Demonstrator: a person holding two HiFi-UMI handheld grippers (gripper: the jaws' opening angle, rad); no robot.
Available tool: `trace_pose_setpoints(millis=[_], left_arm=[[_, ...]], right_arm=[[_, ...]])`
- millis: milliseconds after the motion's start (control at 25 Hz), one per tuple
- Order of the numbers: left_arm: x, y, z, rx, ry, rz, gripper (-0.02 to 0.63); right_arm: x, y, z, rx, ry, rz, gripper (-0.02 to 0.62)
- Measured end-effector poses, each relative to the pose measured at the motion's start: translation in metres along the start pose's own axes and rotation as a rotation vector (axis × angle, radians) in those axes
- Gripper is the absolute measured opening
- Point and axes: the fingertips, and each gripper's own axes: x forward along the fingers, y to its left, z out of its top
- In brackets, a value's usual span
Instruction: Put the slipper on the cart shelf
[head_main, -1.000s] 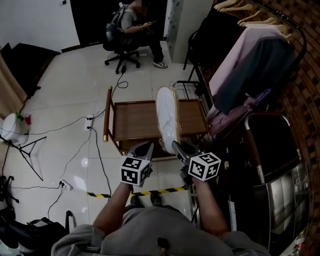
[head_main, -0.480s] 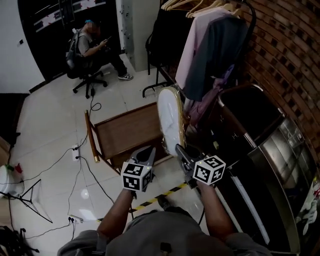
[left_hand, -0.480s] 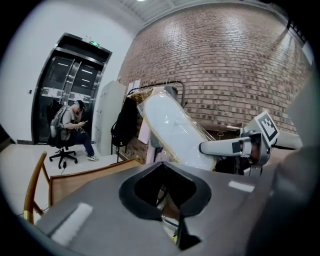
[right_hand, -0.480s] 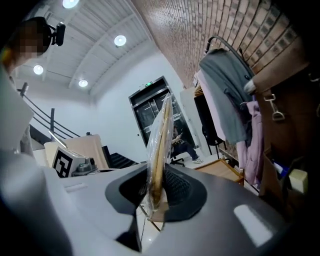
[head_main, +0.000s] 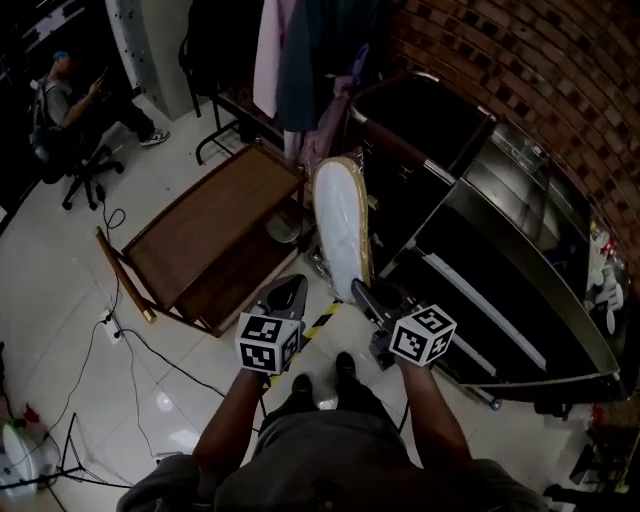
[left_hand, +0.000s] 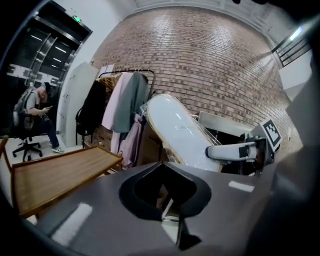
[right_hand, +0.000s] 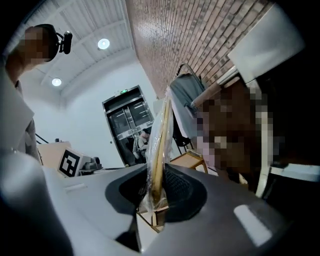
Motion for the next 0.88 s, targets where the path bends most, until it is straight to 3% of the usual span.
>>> trace_pose_setpoints(millis=[400,720,880], left_arm=[[0.038,-0.131,-0.028,0.079,0.082,-0.248,0.008],[0.062,-0.281,-0.045,0.163,0.105,-0.406,0.008],[0.069,-0.354,-0.068,0.195,0.140,-0.466,0.008]], right_arm=[[-0.145,-0.036,-0.025,0.006,-0.041,-0.213,0.063],[-0.292,-0.065,-0.043,-0.010,-0.073,-0.333,0.063],[-0.359,-0.079,-0.067,0.032,-0.071,-0.376,0.063]])
